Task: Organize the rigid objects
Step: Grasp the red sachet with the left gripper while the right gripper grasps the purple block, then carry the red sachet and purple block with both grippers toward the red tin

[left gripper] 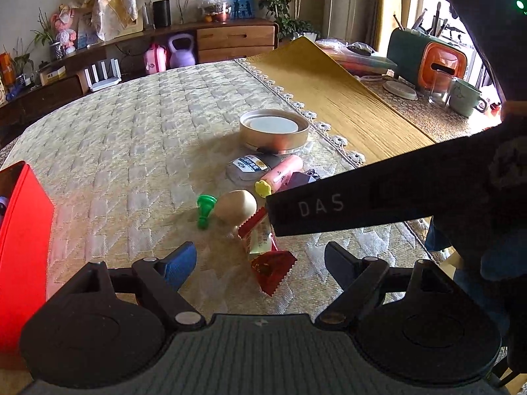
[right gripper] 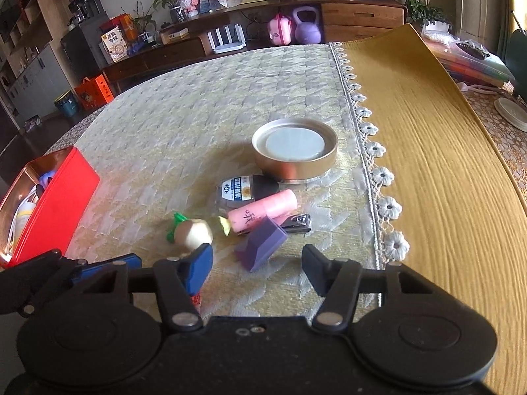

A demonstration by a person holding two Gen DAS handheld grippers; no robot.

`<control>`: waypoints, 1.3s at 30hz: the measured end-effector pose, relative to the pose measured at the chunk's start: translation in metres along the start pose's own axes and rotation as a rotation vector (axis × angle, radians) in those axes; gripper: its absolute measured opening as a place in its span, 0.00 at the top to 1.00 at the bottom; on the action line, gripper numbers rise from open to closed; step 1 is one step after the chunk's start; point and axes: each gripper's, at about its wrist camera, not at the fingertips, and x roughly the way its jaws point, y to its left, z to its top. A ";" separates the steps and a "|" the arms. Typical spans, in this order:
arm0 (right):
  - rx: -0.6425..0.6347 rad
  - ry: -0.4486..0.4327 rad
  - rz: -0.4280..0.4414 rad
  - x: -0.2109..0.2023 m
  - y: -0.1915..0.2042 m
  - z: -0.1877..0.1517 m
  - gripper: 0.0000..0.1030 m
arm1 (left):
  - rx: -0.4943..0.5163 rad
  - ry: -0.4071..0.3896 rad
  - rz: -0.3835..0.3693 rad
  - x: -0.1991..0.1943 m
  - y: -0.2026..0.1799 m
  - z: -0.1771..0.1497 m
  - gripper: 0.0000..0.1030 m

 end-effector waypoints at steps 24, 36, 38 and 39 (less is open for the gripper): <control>-0.028 -0.034 -0.045 -0.004 0.007 -0.003 0.84 | -0.045 0.037 -0.010 -0.001 0.018 0.001 0.77; -0.038 -0.027 -0.030 -0.013 0.012 -0.006 0.72 | -0.080 0.028 -0.012 -0.023 0.032 -0.001 0.77; -0.030 -0.017 -0.030 -0.009 0.013 -0.005 0.70 | -0.086 0.030 -0.011 -0.025 0.035 -0.001 0.77; -0.023 -0.012 -0.035 -0.007 0.013 -0.004 0.70 | -0.087 0.031 -0.011 -0.026 0.036 -0.002 0.77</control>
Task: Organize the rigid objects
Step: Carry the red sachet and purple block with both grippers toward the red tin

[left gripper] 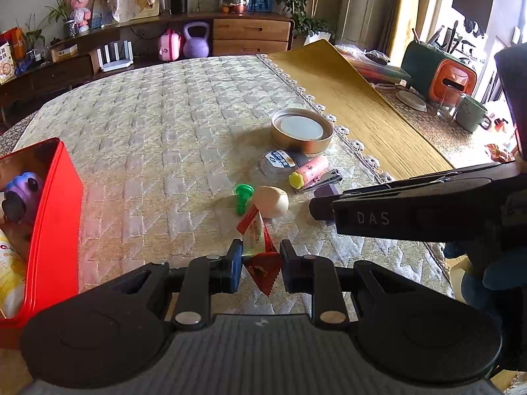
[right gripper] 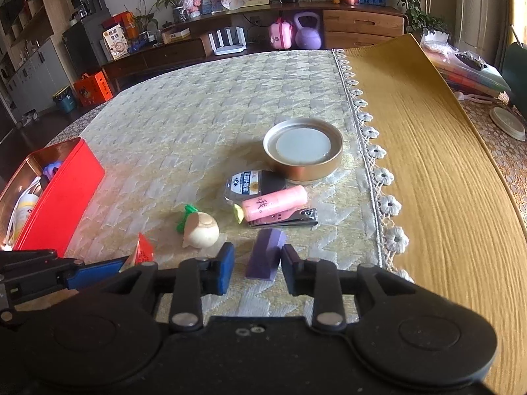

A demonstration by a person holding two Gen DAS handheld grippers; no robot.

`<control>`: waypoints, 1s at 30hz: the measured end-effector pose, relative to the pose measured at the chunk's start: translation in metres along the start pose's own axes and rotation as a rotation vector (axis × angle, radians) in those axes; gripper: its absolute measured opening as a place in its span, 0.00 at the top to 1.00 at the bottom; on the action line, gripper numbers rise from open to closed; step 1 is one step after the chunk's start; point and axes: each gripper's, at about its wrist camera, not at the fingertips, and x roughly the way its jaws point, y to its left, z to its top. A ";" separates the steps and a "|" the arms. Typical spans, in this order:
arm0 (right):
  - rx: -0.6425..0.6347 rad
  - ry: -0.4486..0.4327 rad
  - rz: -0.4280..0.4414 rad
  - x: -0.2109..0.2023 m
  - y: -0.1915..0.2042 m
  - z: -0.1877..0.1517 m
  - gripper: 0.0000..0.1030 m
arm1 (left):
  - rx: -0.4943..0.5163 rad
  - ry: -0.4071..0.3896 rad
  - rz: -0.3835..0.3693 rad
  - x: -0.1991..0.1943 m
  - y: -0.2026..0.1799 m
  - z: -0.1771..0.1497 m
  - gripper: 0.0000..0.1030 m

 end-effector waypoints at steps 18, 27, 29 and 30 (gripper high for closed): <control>-0.044 -0.025 -0.019 -0.016 0.014 -0.005 0.80 | -0.036 0.003 -0.012 -0.019 0.012 0.000 0.77; -0.069 -0.088 0.066 -0.065 0.050 0.002 0.80 | -0.049 -0.032 0.009 -0.065 0.032 0.006 0.77; -0.083 -0.102 0.086 -0.075 0.063 0.004 0.80 | -0.059 -0.043 0.020 -0.077 0.040 0.007 0.77; -0.089 -0.107 0.096 -0.079 0.070 0.006 0.80 | -0.063 -0.050 0.026 -0.082 0.044 0.008 0.77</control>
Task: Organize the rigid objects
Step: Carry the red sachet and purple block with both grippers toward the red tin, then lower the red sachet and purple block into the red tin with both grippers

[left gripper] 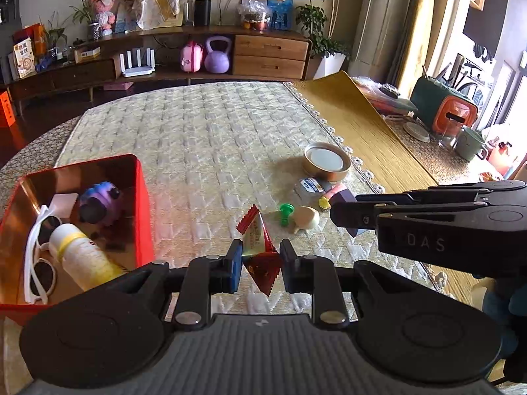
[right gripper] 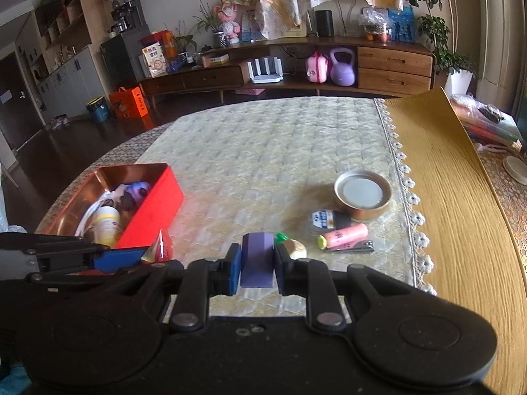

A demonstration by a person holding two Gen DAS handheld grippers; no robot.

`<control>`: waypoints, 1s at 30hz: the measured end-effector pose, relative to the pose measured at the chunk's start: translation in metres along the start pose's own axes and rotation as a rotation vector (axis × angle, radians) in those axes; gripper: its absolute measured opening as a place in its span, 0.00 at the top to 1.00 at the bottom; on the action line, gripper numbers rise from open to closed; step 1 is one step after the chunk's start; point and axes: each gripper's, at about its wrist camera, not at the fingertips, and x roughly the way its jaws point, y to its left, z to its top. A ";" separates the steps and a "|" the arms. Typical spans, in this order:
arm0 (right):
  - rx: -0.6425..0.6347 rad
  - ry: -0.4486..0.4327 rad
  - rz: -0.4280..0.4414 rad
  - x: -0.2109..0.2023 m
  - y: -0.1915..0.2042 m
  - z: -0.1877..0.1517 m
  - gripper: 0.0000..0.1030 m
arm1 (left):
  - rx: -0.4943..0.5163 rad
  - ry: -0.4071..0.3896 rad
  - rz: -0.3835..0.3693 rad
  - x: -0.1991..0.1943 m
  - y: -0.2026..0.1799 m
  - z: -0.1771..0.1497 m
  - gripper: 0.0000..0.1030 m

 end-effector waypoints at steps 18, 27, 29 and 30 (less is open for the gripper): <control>-0.141 -0.032 0.126 -0.009 0.110 0.026 0.80 | -0.066 -0.101 0.126 -0.077 0.121 0.029 0.77; -0.185 0.012 0.128 0.021 0.137 0.030 0.80 | -0.095 -0.060 0.164 -0.056 0.177 0.038 0.77; -0.199 0.020 0.126 0.029 0.142 0.031 0.80 | -0.102 -0.044 0.165 -0.047 0.185 0.038 0.77; -0.203 0.027 0.124 0.035 0.144 0.033 0.80 | -0.103 -0.036 0.170 -0.043 0.188 0.039 0.77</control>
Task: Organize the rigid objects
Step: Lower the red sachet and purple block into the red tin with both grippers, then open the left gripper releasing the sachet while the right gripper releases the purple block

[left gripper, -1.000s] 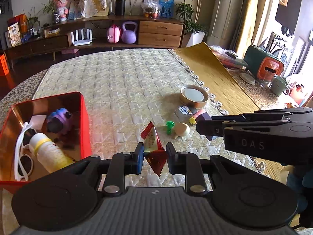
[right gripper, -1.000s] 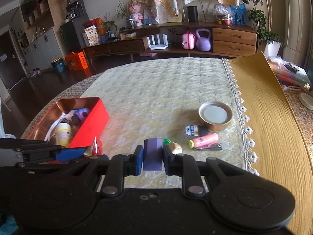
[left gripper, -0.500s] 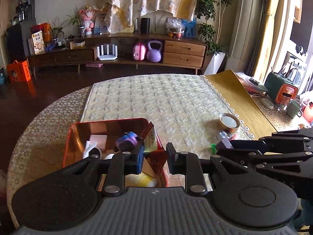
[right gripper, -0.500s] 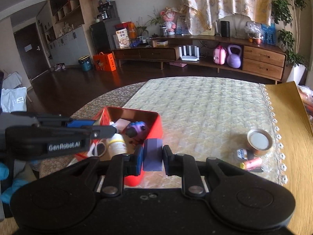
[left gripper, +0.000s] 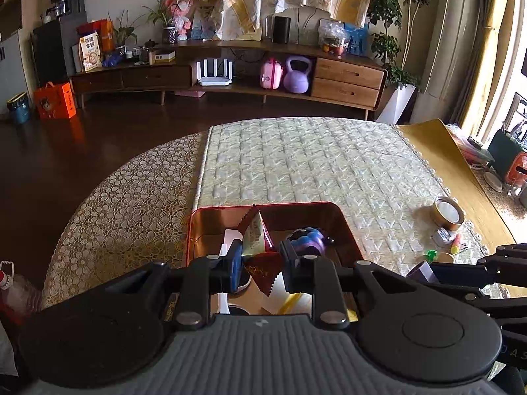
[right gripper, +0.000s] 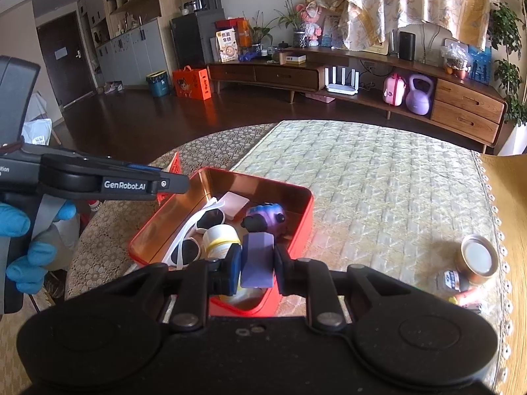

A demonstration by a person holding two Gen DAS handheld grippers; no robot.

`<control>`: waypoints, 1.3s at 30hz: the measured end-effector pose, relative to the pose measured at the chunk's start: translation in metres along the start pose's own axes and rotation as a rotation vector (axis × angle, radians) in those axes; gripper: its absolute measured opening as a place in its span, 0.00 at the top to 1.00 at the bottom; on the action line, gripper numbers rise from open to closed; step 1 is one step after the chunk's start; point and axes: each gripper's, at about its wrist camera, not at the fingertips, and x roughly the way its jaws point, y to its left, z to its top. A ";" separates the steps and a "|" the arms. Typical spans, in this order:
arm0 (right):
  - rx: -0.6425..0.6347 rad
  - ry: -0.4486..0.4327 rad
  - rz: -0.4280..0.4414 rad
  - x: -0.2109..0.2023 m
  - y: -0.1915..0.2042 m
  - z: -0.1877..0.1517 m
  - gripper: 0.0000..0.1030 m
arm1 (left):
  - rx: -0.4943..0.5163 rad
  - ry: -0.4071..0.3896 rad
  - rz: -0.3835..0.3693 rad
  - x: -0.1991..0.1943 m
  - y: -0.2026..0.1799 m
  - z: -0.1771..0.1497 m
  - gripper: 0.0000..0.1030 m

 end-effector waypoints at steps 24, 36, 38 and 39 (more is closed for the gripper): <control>-0.074 0.116 -0.026 0.090 0.014 0.002 0.80 | 0.058 0.123 0.023 0.106 -0.004 0.015 0.77; -0.040 0.129 0.016 0.092 0.016 -0.001 0.78 | 0.073 0.186 0.004 0.132 -0.012 0.009 0.77; -0.026 0.127 0.018 0.091 0.013 0.000 0.77 | 0.066 0.192 0.000 0.133 -0.011 0.008 0.77; -0.020 0.125 0.018 0.091 0.012 -0.001 0.76 | 0.062 0.197 -0.001 0.134 -0.011 0.007 0.77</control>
